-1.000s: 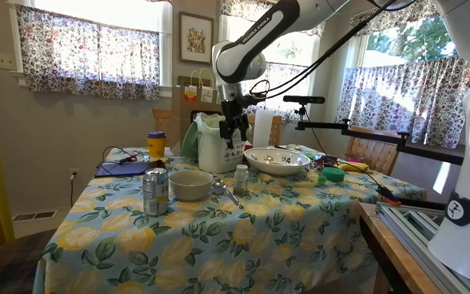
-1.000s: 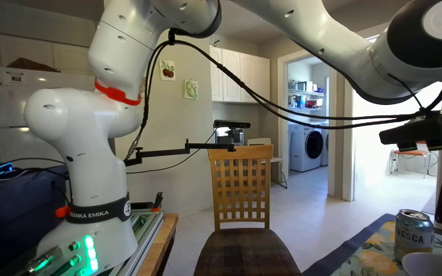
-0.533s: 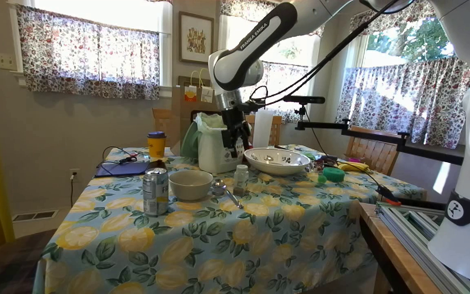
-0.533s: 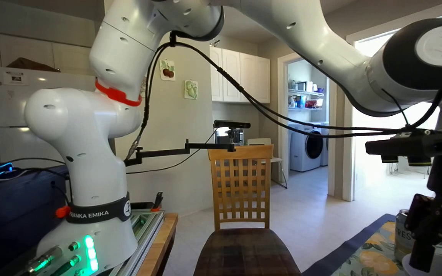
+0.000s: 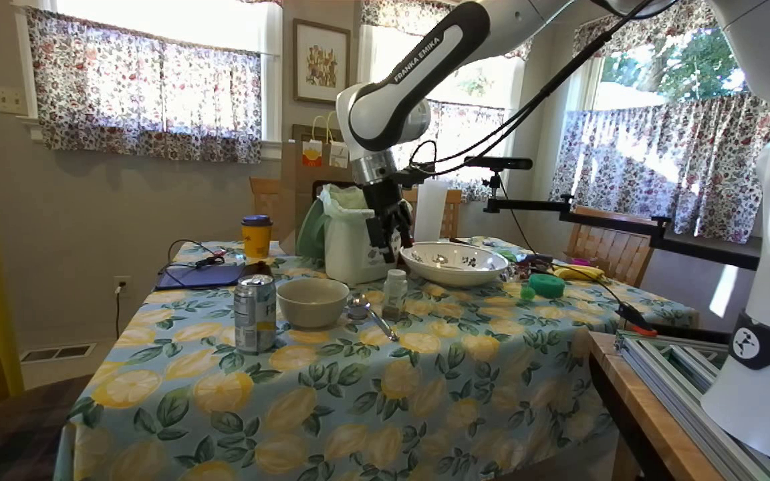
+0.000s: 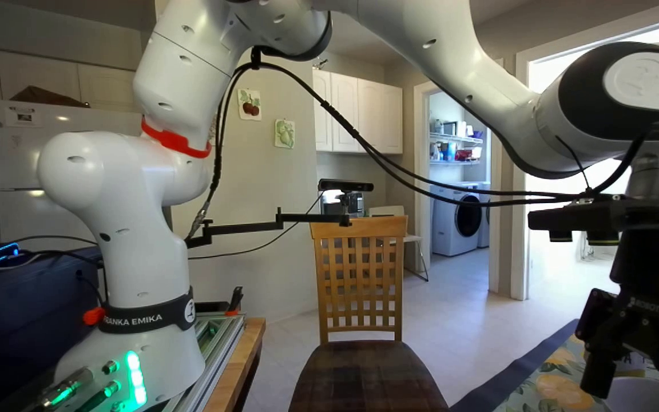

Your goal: Put some of the contents of the clear glass container into the bowl on the left

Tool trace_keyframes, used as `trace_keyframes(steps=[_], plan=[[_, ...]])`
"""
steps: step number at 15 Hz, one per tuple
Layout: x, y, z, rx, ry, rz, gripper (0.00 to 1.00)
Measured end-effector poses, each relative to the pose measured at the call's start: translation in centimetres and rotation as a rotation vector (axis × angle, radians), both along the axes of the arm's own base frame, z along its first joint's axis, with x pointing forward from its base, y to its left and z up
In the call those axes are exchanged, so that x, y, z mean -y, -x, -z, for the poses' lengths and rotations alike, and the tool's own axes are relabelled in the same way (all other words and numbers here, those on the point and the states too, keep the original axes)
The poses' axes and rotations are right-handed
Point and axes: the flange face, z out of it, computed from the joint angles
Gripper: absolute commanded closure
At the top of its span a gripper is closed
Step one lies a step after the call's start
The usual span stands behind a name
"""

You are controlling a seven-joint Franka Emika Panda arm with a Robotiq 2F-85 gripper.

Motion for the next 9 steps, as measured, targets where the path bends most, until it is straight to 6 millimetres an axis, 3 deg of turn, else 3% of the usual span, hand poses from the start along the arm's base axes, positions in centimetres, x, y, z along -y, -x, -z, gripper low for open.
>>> trace_keyframes(steps=[5, 9], plan=[[0.0, 0.0, -0.5, 0.003, 0.007, -0.003, 0.00], [0.1, 0.4, 1.9, -0.038, -0.002, 0.000, 0.00]])
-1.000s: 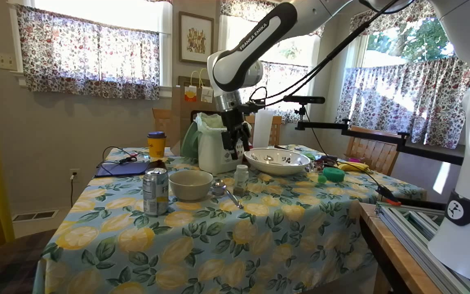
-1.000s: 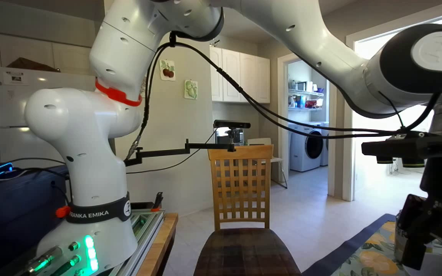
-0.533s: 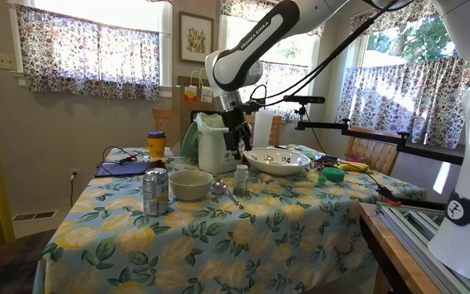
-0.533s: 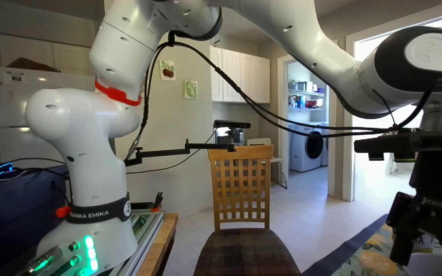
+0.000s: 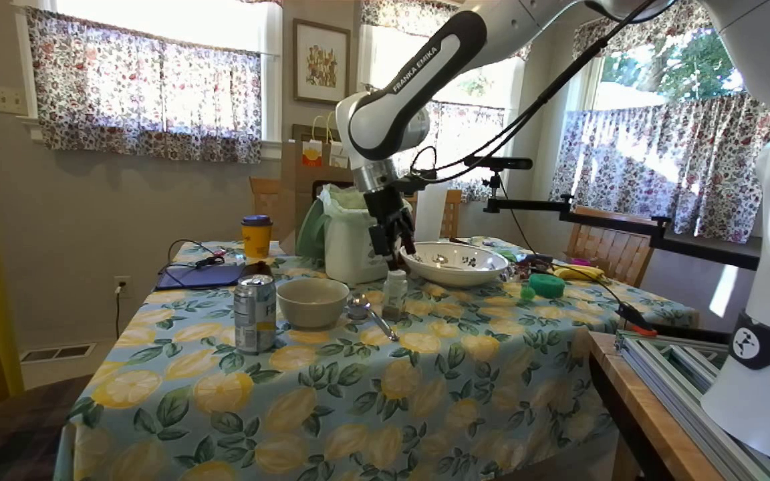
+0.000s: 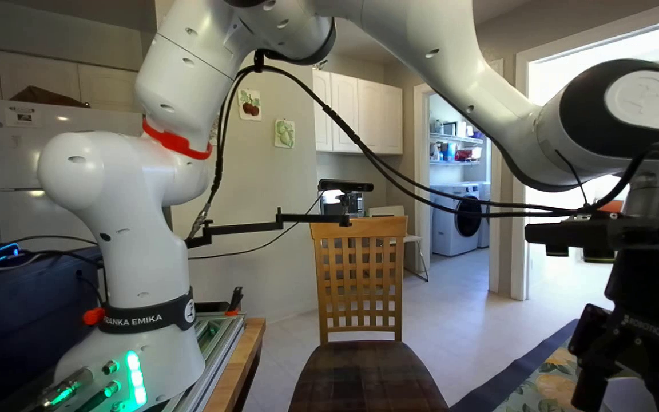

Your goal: Put some of the contents of the clear glass container into the bowl on the left

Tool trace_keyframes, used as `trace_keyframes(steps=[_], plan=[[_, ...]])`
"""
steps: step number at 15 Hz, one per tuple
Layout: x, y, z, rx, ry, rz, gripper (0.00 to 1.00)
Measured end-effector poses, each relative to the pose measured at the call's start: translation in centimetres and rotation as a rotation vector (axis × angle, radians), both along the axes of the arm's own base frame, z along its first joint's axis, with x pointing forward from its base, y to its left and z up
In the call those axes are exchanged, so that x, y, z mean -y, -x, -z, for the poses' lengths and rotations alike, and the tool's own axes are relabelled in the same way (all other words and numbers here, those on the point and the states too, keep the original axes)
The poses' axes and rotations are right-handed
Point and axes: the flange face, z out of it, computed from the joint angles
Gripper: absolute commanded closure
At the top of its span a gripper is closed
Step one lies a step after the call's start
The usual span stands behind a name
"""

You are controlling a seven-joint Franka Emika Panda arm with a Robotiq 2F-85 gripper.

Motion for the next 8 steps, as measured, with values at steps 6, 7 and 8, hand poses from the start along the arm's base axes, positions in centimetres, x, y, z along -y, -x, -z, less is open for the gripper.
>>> trace_keyframes(steps=[6, 7, 8], plan=[[0.9, 1.0, 4.5, -0.068, -0.012, 0.016, 0.00], [1.0, 1.1, 4.8, -0.073, -0.013, 0.017, 0.00], [1.0, 1.1, 5.0, -0.075, -0.014, 0.019, 0.00]])
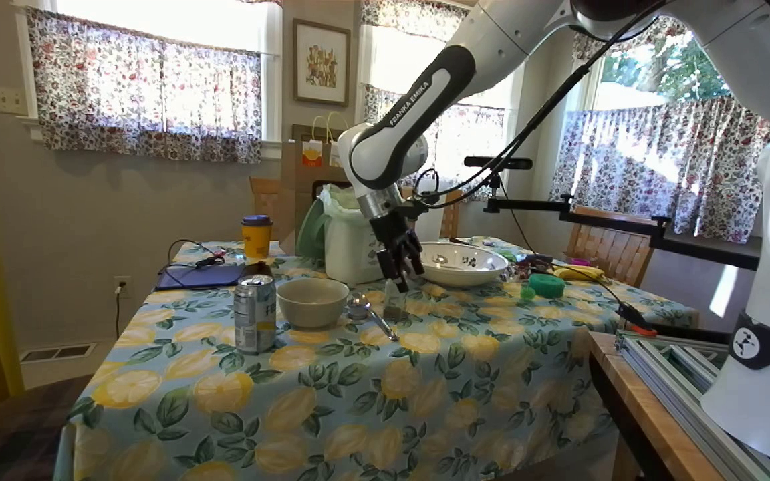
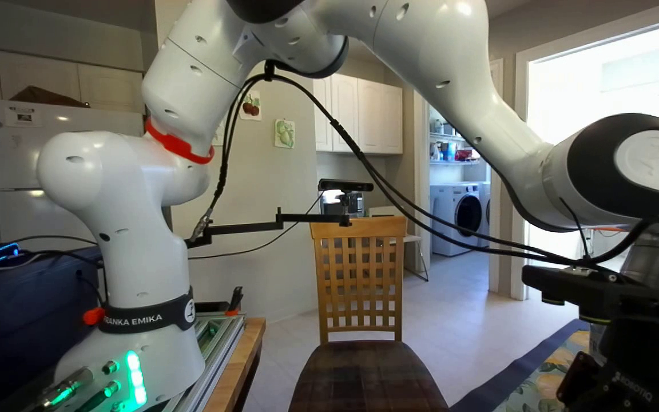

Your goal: Put some of the contents of the clear glass container into the bowl on the left

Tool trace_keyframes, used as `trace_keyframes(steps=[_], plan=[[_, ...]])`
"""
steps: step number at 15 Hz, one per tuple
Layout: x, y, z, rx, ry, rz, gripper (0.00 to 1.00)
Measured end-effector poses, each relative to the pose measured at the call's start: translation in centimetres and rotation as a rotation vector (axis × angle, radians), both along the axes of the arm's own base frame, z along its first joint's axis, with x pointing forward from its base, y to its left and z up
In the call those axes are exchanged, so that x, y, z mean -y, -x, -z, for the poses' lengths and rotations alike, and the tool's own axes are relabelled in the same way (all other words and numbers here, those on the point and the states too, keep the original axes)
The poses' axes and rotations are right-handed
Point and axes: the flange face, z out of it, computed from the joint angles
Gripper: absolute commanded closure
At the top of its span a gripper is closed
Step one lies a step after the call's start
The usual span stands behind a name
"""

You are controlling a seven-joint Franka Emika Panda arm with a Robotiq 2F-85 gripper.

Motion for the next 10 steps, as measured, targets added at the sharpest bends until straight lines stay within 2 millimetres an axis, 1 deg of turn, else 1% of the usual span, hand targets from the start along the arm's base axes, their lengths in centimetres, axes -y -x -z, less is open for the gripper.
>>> trace_keyframes(steps=[3, 10], plan=[[-0.1, -0.1, 0.1, 0.000, -0.008, 0.007, 0.00], [-1.4, -1.6, -1.4, -0.015, -0.028, -0.004, 0.00]])
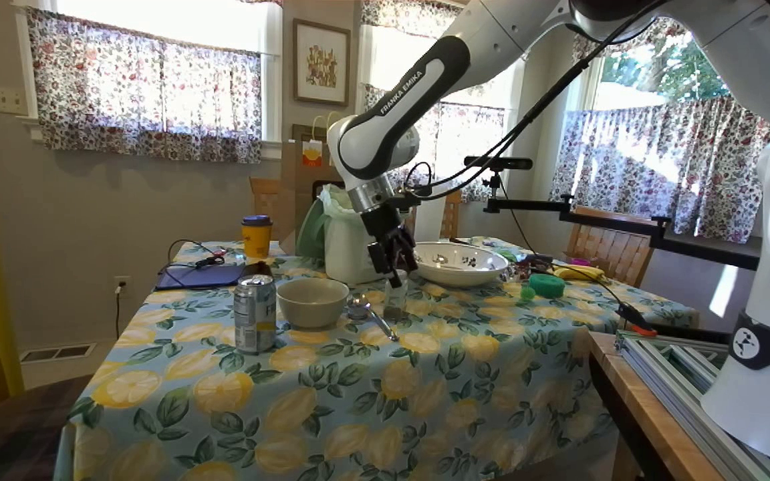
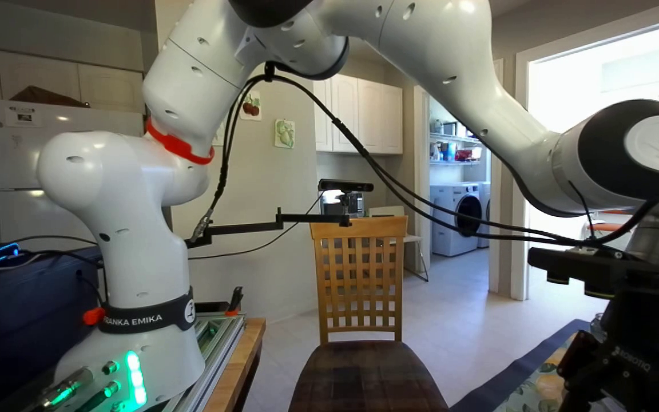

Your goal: Put some of the contents of the clear glass container into the bowl on the left

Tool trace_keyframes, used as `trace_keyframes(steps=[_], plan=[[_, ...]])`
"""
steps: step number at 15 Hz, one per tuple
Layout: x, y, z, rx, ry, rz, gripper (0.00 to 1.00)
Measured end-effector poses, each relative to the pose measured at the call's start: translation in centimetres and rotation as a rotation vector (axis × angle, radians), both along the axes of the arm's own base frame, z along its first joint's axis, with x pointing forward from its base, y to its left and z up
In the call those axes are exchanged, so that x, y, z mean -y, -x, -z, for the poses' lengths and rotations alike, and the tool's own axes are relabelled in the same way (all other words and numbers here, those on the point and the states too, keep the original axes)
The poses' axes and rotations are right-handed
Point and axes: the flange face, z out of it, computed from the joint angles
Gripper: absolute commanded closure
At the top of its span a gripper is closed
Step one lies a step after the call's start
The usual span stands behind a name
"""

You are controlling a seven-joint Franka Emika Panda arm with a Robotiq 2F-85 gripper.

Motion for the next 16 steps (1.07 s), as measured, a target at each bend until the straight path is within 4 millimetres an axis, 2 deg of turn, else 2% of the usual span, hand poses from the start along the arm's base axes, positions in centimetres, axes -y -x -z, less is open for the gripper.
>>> trace_keyframes(steps=[5, 16], plan=[[-0.3, -0.9, 0.0, -0.030, -0.005, -0.002, 0.00], [1.3, -1.5, 2.0, -0.127, -0.019, 0.032, 0.00]])
